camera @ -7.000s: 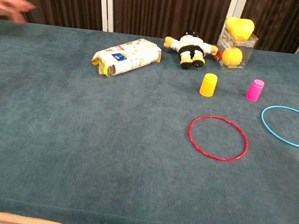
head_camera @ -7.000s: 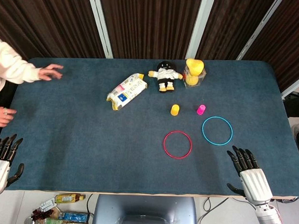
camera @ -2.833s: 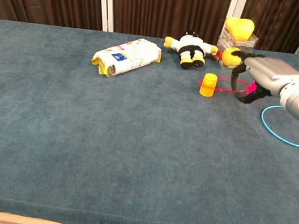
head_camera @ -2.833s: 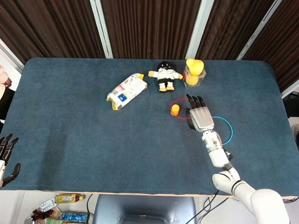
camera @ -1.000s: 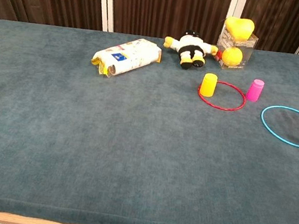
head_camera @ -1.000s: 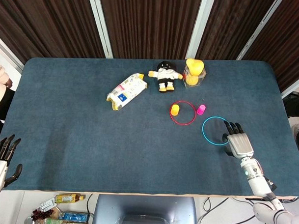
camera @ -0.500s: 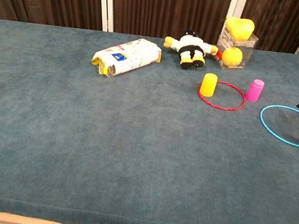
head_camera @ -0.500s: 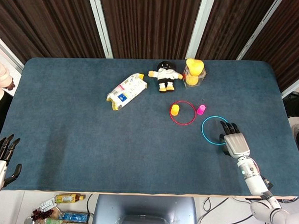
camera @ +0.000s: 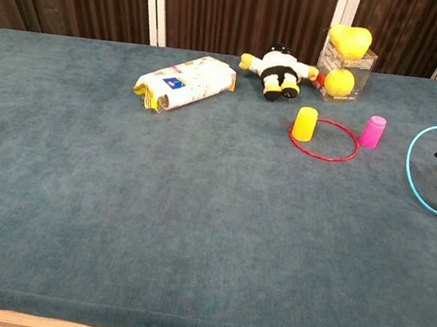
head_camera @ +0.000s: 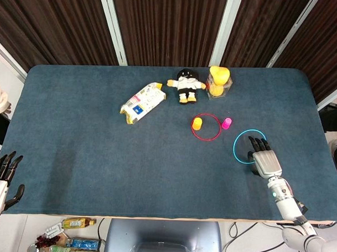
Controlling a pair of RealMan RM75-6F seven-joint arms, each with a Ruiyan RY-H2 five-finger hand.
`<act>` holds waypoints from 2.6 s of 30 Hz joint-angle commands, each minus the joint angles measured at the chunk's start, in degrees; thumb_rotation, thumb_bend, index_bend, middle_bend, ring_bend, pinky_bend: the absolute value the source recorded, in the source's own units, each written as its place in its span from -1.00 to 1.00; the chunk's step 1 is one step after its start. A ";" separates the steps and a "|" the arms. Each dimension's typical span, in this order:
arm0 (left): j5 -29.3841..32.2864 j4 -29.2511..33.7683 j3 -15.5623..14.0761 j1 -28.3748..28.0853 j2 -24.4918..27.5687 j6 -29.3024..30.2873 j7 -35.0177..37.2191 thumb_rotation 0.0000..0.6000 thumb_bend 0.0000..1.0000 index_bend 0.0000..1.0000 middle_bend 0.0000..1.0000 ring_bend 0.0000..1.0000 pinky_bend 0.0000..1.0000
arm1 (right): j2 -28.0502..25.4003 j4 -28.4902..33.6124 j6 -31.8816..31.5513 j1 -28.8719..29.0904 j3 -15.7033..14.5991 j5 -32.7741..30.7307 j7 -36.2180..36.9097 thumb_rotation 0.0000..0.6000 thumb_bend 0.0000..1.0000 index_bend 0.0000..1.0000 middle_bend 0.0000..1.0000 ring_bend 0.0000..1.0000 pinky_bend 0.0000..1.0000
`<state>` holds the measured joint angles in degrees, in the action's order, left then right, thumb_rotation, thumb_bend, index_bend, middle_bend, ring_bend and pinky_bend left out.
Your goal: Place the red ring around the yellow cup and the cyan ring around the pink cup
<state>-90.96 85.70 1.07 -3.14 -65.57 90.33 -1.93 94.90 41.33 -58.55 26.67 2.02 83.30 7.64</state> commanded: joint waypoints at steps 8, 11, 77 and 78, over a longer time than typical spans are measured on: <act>-0.29 -0.06 -0.13 0.12 0.06 0.30 0.23 1.00 -0.15 -1.00 -1.00 -1.00 -0.86 | -0.76 1.35 -1.13 0.05 0.66 0.13 0.43 1.00 -0.05 0.55 -0.98 -1.00 -1.00; -0.36 -0.02 -0.15 0.10 0.08 0.29 0.25 1.00 -0.15 -1.00 -1.00 -1.00 -0.86 | -1.47 2.31 -1.60 0.35 1.38 -0.11 0.29 1.00 -0.05 0.55 -0.98 -1.00 -1.00; 0.50 -0.03 0.33 -0.35 -0.25 -0.27 -0.21 1.00 -0.16 -1.00 -1.00 -1.00 -0.86 | -20.41 39.28 -21.75 -9.39 -2.30 2.52 -8.68 1.00 -0.32 -0.98 -1.00 -1.00 -1.00; 0.17 -0.13 0.22 -0.36 -0.36 -0.16 -0.24 1.00 -0.16 -1.00 -1.00 -1.00 -0.86 | -21.29 41.12 -23.38 -11.25 -3.46 2.62 -11.23 1.00 -0.32 -0.99 -1.00 -1.00 -1.00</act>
<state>-90.56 85.71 1.39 -3.48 -65.80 90.01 -2.18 79.37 73.85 -74.39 23.48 3.74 82.94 4.76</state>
